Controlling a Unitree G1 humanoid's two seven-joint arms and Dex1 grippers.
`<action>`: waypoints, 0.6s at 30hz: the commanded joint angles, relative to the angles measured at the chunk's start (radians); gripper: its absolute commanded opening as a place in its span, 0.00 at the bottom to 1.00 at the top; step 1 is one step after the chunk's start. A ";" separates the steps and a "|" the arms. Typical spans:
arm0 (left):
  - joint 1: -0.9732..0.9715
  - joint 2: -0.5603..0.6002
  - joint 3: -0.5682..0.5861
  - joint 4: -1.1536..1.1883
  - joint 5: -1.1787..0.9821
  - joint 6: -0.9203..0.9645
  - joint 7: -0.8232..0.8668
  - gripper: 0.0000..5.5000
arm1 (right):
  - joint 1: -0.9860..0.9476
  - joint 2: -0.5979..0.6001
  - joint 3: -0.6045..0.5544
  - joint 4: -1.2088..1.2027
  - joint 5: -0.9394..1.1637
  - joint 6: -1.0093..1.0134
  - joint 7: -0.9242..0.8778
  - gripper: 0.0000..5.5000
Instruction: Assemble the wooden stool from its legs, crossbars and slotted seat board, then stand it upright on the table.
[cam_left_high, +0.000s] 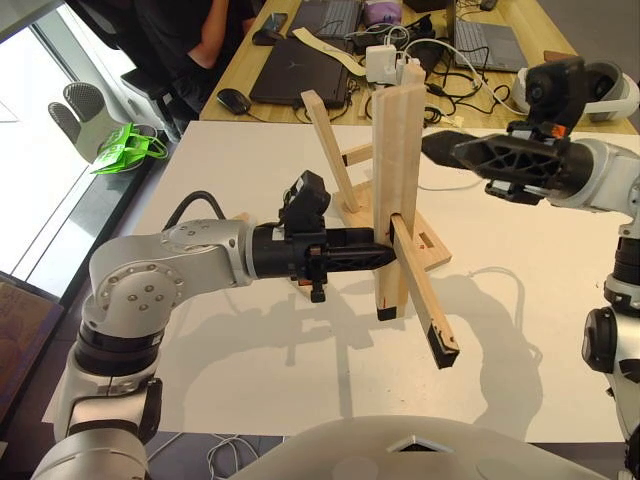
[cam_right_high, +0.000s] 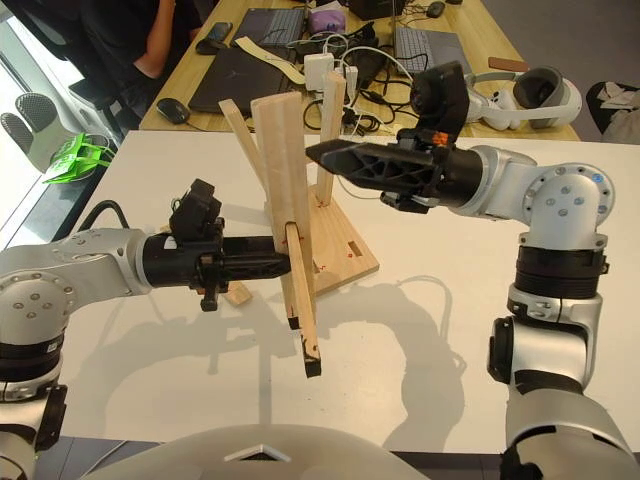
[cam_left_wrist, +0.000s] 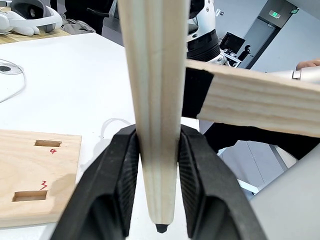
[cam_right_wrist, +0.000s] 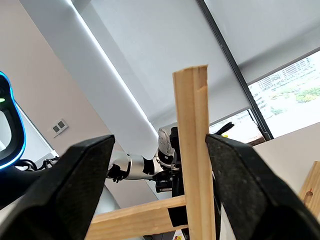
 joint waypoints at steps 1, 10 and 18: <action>-0.035 -0.013 -0.023 -0.023 0.011 0.020 -0.014 0.19 | 0.023 0.009 0.053 -0.052 -0.064 -0.015 0.054 0.62; -0.026 -0.011 -0.044 -0.048 0.045 0.029 -0.046 0.19 | 0.024 0.005 0.127 -0.069 -0.187 -0.056 0.159 0.62; -0.010 -0.008 -0.062 -0.061 0.092 0.032 -0.073 0.19 | -0.005 0.024 0.137 -0.042 -0.237 -0.063 0.174 0.43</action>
